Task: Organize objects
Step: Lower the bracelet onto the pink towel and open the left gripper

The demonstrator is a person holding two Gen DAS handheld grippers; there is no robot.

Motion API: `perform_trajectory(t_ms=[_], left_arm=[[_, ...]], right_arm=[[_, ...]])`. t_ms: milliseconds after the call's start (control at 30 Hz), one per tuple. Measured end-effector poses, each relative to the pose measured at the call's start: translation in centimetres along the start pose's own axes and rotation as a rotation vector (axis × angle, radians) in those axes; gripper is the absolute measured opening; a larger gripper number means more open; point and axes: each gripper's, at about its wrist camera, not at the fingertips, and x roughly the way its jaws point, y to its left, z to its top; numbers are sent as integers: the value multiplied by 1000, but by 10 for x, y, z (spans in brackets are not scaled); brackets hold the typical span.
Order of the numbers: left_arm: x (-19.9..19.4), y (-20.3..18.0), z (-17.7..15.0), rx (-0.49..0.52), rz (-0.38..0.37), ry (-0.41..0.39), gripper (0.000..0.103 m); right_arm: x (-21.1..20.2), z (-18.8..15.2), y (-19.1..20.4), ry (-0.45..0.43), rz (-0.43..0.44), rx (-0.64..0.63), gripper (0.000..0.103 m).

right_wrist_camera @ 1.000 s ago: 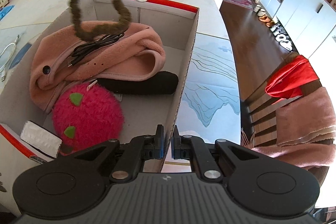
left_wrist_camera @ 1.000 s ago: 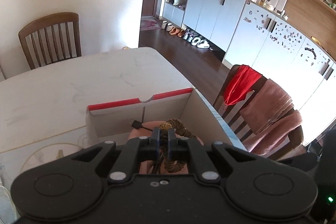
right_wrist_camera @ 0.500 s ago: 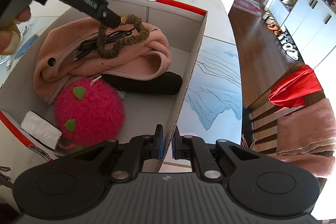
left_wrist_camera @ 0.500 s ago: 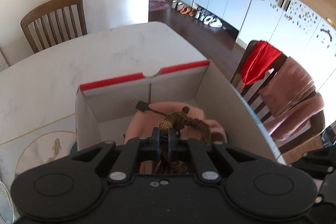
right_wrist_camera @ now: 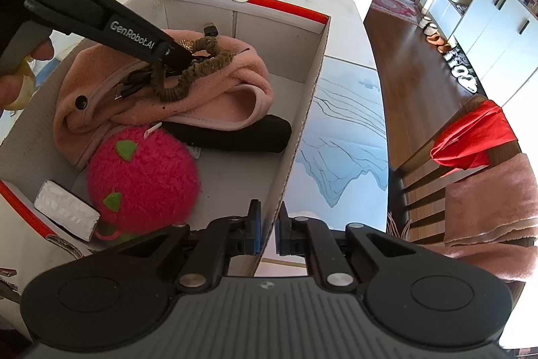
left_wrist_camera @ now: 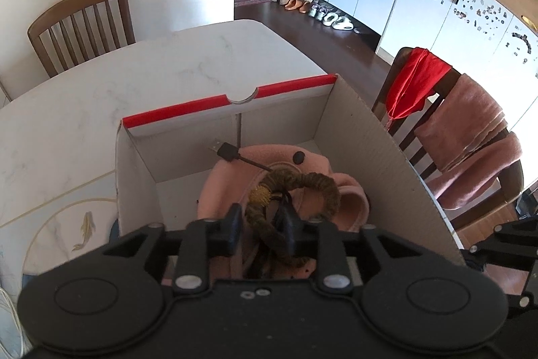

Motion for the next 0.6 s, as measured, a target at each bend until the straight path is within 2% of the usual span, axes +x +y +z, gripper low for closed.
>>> perform_trajectory(t_ms=[100,233,367,600], left_arm=[[-6,0,-2,1,-3,-15,43],[-19,3,-6,-5,-17,-37,48],[-34,10,-10,-19,-6,-66,62],[-61,37,-20,-77,31,-111,70]], right_arm=[[0,0,0,2,1,9,7],[0,1,1,6,-2,14,7],[0,1,1,10,-5,21,7],[1,3,2,23,-11,36,7]])
